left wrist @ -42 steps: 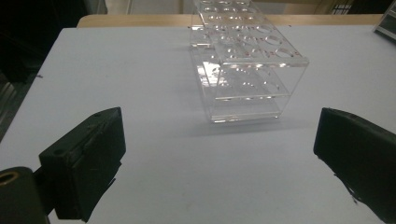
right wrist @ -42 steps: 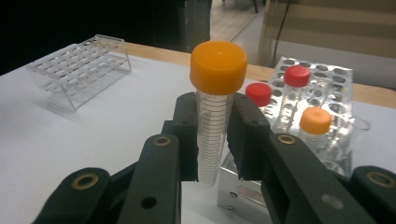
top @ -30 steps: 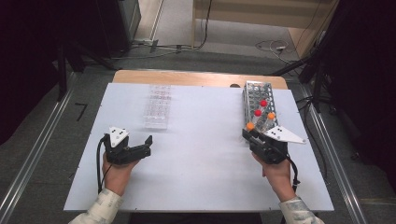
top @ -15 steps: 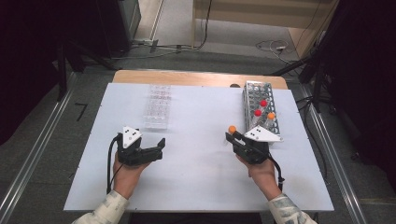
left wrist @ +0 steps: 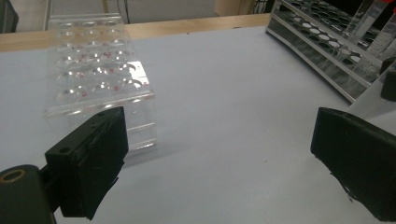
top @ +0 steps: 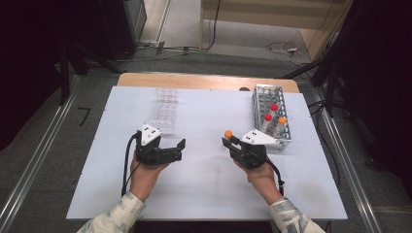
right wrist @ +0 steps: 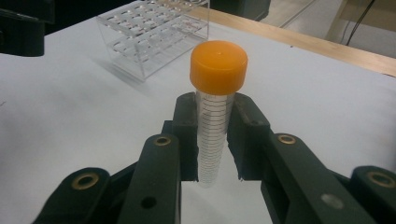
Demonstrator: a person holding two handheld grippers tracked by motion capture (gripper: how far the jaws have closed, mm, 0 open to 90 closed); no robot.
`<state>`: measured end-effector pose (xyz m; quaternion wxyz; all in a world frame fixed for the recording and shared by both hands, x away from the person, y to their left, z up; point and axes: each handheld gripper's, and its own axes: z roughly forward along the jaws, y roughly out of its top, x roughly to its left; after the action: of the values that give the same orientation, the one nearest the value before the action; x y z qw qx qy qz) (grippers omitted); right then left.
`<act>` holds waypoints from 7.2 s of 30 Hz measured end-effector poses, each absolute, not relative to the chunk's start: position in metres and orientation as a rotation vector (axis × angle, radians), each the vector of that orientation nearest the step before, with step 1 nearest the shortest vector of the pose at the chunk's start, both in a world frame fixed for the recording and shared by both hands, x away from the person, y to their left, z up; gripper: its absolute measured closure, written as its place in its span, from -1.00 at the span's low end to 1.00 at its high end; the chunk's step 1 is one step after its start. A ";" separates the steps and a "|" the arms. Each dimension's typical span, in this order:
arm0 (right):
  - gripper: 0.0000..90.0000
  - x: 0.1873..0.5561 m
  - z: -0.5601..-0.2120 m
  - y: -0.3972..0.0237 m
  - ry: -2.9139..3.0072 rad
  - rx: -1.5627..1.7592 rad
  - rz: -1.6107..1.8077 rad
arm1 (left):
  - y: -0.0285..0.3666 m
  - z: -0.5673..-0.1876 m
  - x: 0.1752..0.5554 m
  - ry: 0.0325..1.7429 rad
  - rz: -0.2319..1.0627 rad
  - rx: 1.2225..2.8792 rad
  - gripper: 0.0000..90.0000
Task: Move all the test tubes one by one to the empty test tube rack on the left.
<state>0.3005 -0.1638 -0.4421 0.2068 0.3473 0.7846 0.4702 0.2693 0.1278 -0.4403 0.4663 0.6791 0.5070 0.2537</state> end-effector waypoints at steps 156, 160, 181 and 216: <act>-0.44 0.288 -0.441 -0.228 2.191 1.105 1.313 | 0.150 -0.421 0.370 1.329 0.698 1.650 -0.19; -0.44 0.288 -0.441 -0.231 2.181 1.113 1.300 | 0.151 -0.416 0.359 1.346 0.670 1.609 -0.56; -0.43 0.295 -0.441 -0.271 2.018 1.238 1.228 | 0.157 -0.418 0.297 1.294 0.664 1.612 -0.65; 0.31 0.351 -0.458 -0.289 1.780 1.346 1.097 | 0.150 -0.413 0.289 1.260 0.633 1.610 -0.76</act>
<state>0.3506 -0.2890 -0.4584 0.3218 0.5124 0.6778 0.4177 0.2892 0.1502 -0.4133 0.4800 0.6598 0.5166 0.2595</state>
